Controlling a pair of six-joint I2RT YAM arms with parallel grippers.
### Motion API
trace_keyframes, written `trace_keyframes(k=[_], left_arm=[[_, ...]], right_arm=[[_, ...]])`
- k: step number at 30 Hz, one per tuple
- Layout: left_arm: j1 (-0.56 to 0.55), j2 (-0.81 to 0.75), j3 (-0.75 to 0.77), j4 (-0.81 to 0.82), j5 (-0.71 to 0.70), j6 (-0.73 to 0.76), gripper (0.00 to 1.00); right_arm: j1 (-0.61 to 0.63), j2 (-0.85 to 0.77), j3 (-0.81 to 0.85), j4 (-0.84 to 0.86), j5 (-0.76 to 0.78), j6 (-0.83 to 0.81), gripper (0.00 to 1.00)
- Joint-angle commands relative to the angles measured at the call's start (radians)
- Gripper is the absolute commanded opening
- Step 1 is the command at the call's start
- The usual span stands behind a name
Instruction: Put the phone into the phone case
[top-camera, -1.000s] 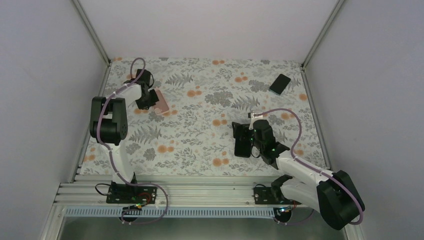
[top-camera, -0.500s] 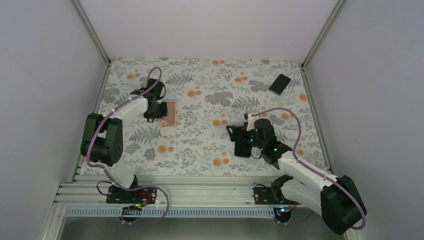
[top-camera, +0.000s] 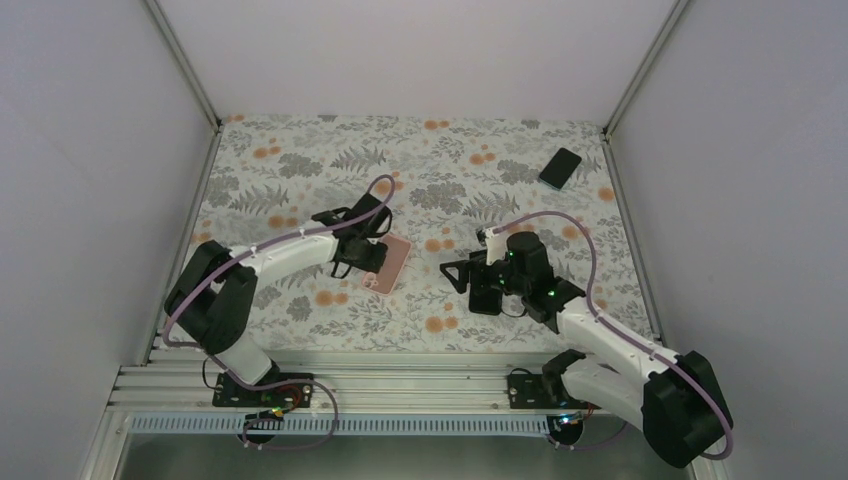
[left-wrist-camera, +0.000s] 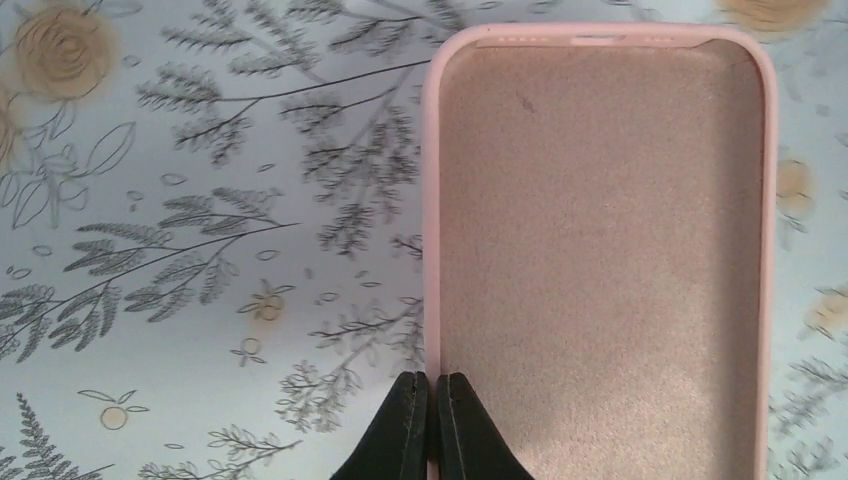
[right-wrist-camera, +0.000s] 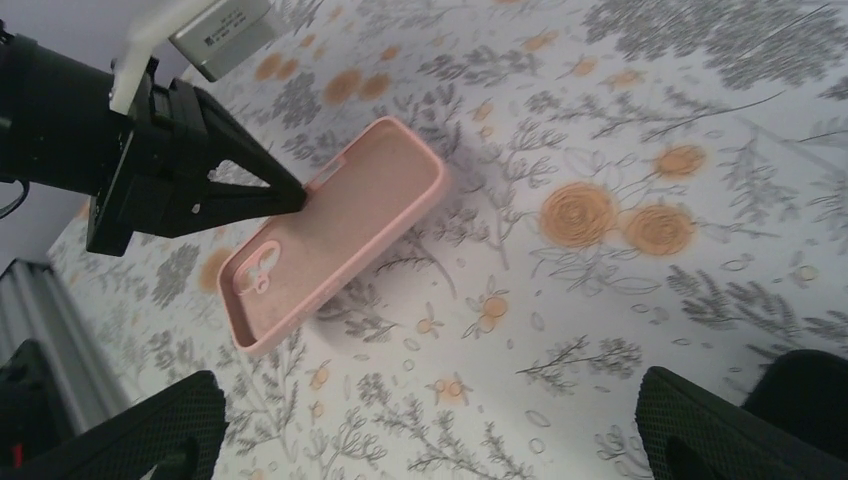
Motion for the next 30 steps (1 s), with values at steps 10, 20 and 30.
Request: trace_keyframes(k=[10, 20, 30], left_arm=[[-0.215, -0.164, -0.078, 0.096, -0.055, 0.221, 0.04], [-0.293, -0.233, -0.093, 0.079, -0.059, 0.342, 0.04], [-0.318, -0.279, -0.102, 0.068, -0.026, 0.406, 0.04]], right_arm=[[-0.019, 0.175, 0.162, -0.131, -0.273, -0.118, 0.96], [-0.033, 0.369, 0.296, -0.212, -0.428, -0.191, 0.85], [-0.031, 0.478, 0.314, -0.175, -0.580, -0.204, 0.53]])
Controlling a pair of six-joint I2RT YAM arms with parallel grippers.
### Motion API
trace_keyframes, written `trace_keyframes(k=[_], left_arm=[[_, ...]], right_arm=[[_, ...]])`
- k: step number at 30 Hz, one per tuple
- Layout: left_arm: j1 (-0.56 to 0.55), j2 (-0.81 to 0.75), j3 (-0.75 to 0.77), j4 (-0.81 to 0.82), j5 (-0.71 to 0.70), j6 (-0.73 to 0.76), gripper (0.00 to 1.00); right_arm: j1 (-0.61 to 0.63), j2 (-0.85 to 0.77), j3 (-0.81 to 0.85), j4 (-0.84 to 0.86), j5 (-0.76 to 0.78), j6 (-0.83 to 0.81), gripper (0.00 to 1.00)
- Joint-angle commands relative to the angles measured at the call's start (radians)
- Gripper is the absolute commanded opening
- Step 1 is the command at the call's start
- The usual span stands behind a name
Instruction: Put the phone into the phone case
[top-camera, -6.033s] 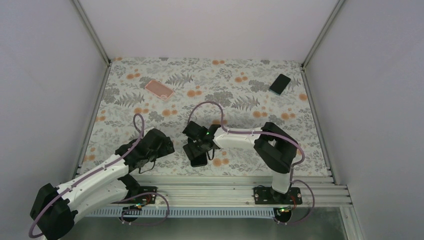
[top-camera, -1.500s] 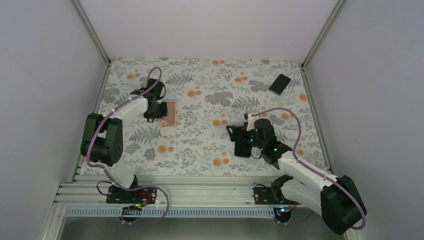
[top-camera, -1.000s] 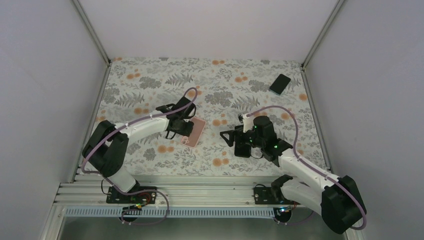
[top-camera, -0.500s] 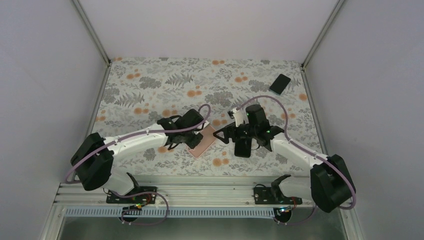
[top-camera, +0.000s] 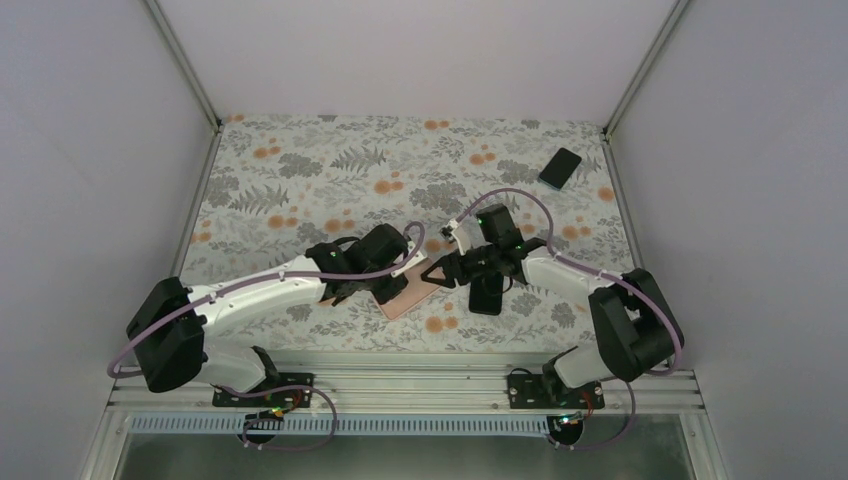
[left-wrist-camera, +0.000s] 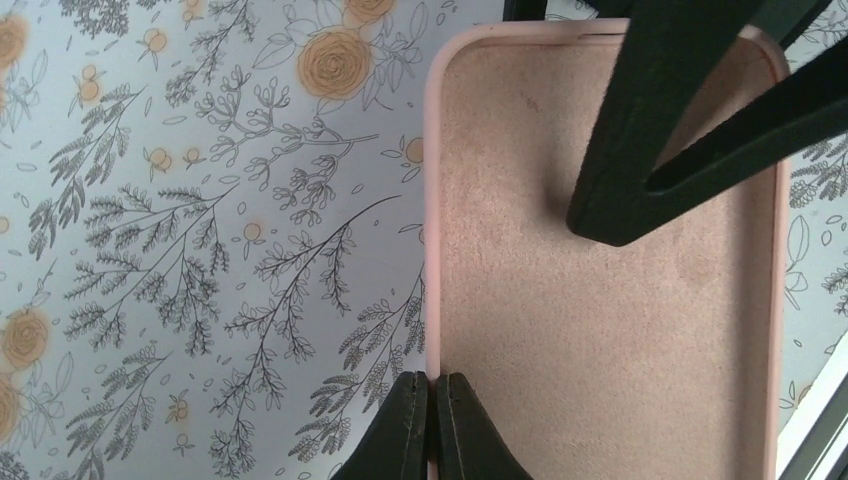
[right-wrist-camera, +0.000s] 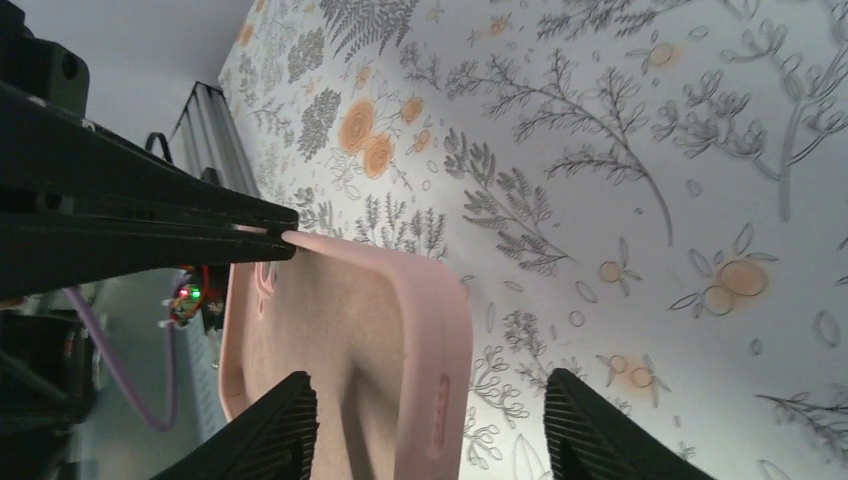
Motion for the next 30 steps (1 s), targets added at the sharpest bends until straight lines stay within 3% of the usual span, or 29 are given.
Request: trace_keyframes(k=[1, 10, 16, 21, 24, 26, 30], left_arm=[[-0.009, -0.020, -0.011, 0.001, 0.020, 0.048, 0.04], [-0.012, -0.026, -0.015, -0.006, -0.016, 0.023, 0.05], [-0.012, -0.015, 0.013, -0.050, -0.121, -0.075, 0.27], [-0.010, -0.066, 0.044, -0.089, -0.220, -0.157, 0.38], [-0.007, -0.115, 0.079, -0.107, -0.300, -0.217, 0.54], [0.005, -0.148, 0.105, -0.139, -0.381, -0.294, 0.71], [0.056, -0.201, 0.145, -0.224, -0.519, -0.416, 0.90]], right_arm=[[-0.007, 0.028, 0.027, 0.011, -0.114, -0.019, 0.48], [-0.007, 0.053, 0.026, 0.051, -0.197, 0.018, 0.06], [-0.006, 0.022, -0.028, 0.176, -0.200, 0.160, 0.04], [-0.005, -0.036, -0.108, 0.304, -0.138, 0.333, 0.04], [-0.003, -0.073, -0.180, 0.418, -0.078, 0.467, 0.04], [0.002, -0.102, -0.225, 0.499, -0.034, 0.556, 0.04], [0.023, -0.126, -0.274, 0.589, 0.069, 0.670, 0.04]])
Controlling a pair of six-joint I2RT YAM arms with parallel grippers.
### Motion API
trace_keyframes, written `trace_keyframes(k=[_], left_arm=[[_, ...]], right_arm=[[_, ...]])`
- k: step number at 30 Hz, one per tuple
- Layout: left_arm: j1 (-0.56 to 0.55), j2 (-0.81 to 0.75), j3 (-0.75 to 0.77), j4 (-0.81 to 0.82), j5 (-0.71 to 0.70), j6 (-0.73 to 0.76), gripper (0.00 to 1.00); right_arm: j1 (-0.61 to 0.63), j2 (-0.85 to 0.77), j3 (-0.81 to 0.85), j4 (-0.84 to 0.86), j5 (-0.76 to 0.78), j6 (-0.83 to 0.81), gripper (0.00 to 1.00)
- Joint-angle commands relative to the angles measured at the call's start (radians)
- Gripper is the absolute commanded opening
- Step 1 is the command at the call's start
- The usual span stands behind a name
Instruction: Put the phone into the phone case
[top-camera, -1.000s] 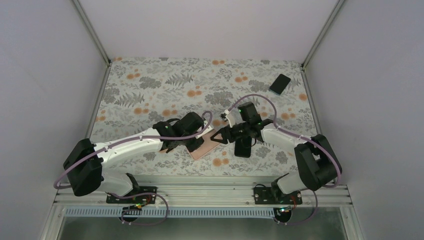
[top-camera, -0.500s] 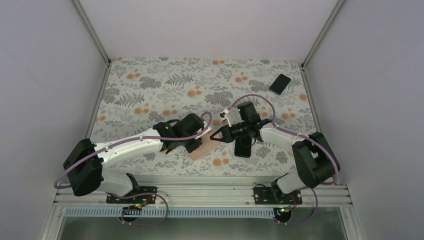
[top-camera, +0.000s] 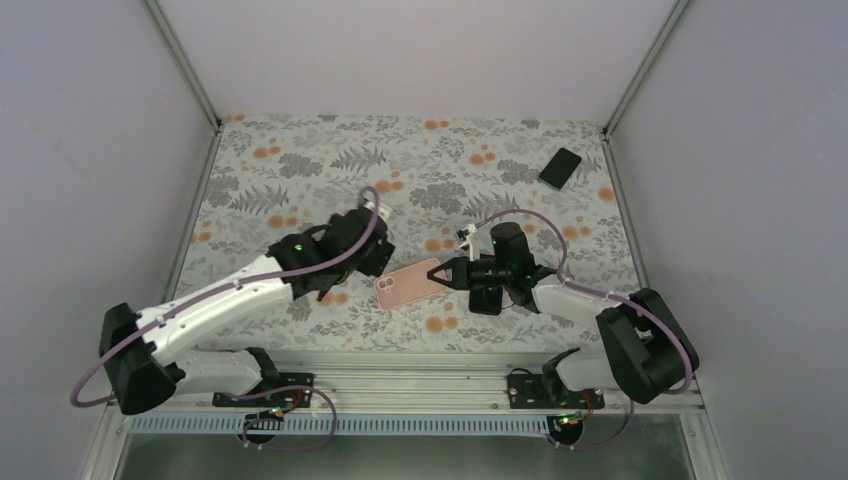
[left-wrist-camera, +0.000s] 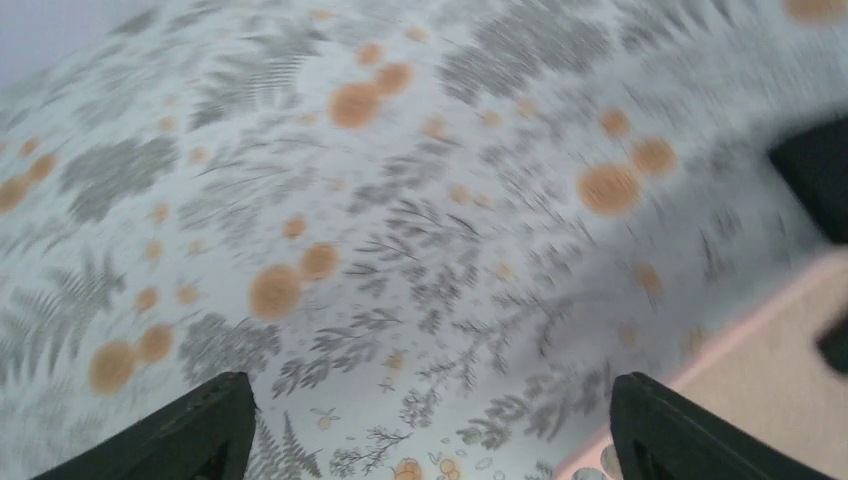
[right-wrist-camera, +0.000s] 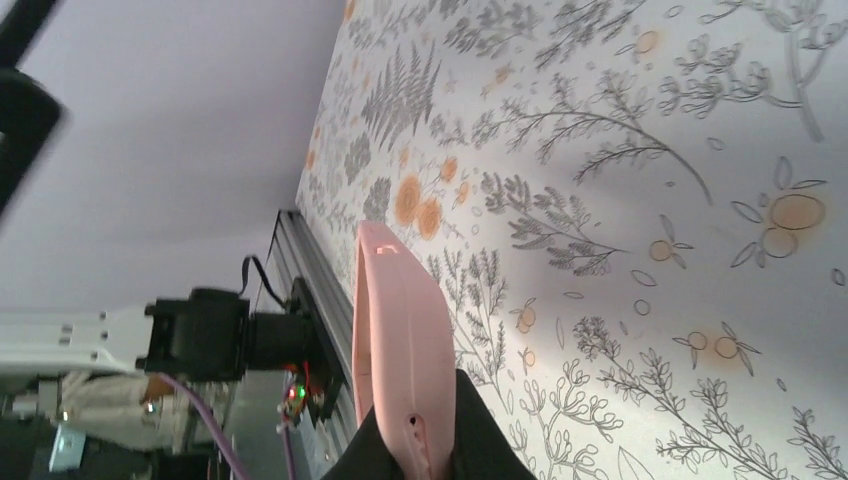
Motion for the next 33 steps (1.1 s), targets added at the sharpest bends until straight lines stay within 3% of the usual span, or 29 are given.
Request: trace_keyframes(k=[1, 3, 10, 17, 23, 28, 33], left_arm=[[0.059, -0.077, 0.048, -0.097, -0.199, -0.171, 0.94], [0.103, -0.121, 0.034, -0.100, -0.256, -0.195, 1.00], [0.237, -0.265, -0.085, 0.003, -0.275, -0.226, 1.00], [0.347, -0.309, -0.133, -0.026, -0.306, -0.269, 1.00], [0.395, -0.284, -0.123, -0.037, -0.282, -0.272, 1.00], [0.419, -0.294, -0.122, -0.042, -0.290, -0.275, 1.00], [0.430, -0.308, -0.124, -0.052, -0.309, -0.293, 1.00]], right_arm=[[0.026, -0.028, -0.045, 0.178, 0.138, 0.201, 0.04], [0.040, -0.026, -0.063, 0.210, 0.178, 0.235, 0.04], [0.104, 0.052, -0.107, 0.324, 0.277, 0.321, 0.04], [0.129, 0.129, -0.137, 0.396, 0.356, 0.381, 0.07], [0.130, 0.186, -0.169, 0.449, 0.395, 0.418, 0.10], [0.130, 0.231, -0.171, 0.476, 0.363, 0.428, 0.18], [0.131, 0.195, -0.161, 0.364, 0.361, 0.382, 0.26]])
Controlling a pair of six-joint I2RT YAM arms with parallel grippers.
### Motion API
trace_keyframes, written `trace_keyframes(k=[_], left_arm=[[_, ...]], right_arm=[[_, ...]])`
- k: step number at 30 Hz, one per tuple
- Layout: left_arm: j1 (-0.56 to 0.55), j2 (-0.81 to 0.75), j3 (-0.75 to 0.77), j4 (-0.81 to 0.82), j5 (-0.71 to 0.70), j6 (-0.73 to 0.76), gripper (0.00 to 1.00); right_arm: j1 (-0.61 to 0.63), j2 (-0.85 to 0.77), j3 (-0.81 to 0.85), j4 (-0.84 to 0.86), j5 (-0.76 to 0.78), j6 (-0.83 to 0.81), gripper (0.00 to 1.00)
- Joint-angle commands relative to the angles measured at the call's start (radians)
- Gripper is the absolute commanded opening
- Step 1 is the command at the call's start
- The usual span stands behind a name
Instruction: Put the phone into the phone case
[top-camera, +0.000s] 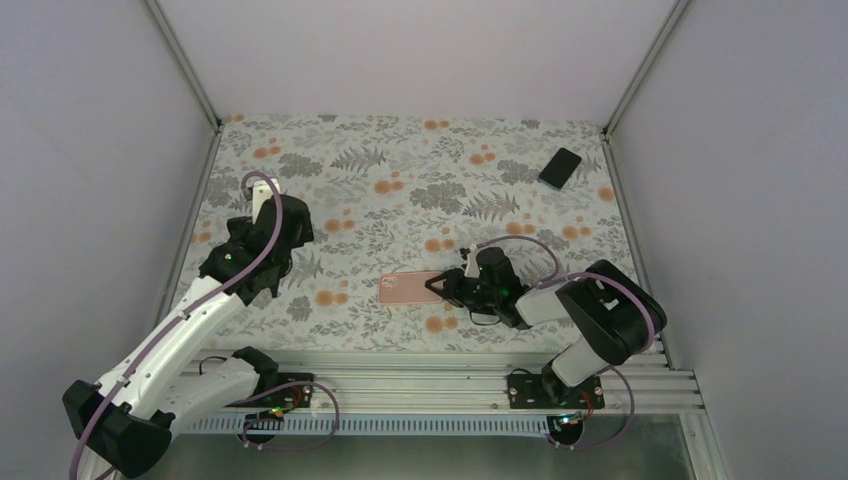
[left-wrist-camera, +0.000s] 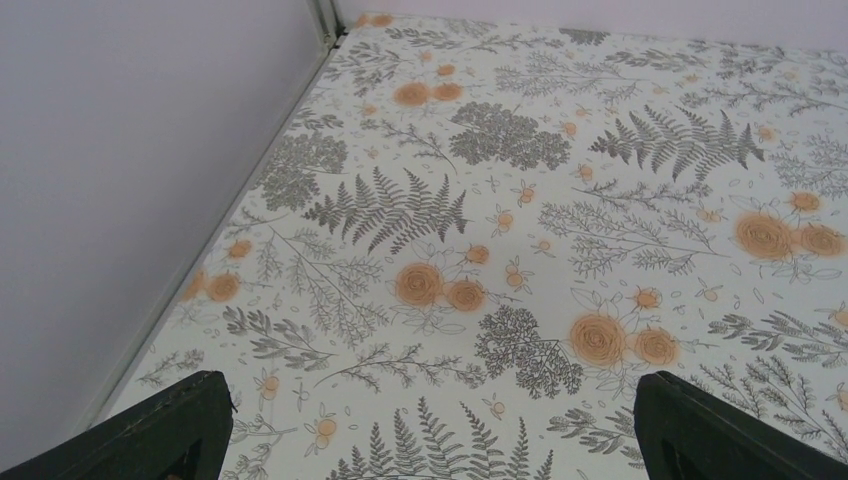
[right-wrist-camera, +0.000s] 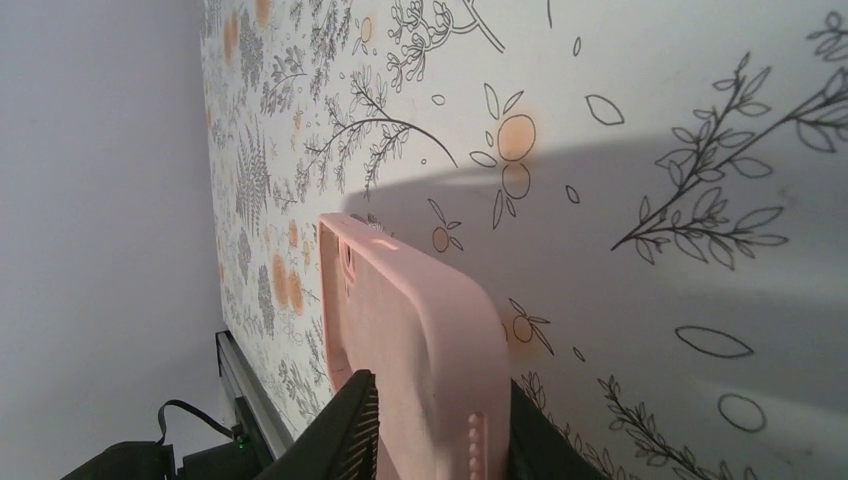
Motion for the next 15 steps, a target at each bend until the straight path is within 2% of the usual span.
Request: trace_keyframes(k=[1, 8, 15], left_arm=[[0.010, -0.024, 0.000, -0.015, -0.038, -0.034, 1.00], [0.015, -0.033, -0.002, -0.028, -0.069, -0.046, 1.00], [0.015, -0.041, 0.000, -0.030, -0.082, -0.047, 1.00]], right_arm=[[0.013, -0.051, 0.009, -0.081, 0.020, -0.045, 0.27], [0.012, -0.156, 0.050, -0.351, 0.035, -0.174, 0.48], [0.012, -0.248, 0.136, -0.641, 0.132, -0.304, 0.67]])
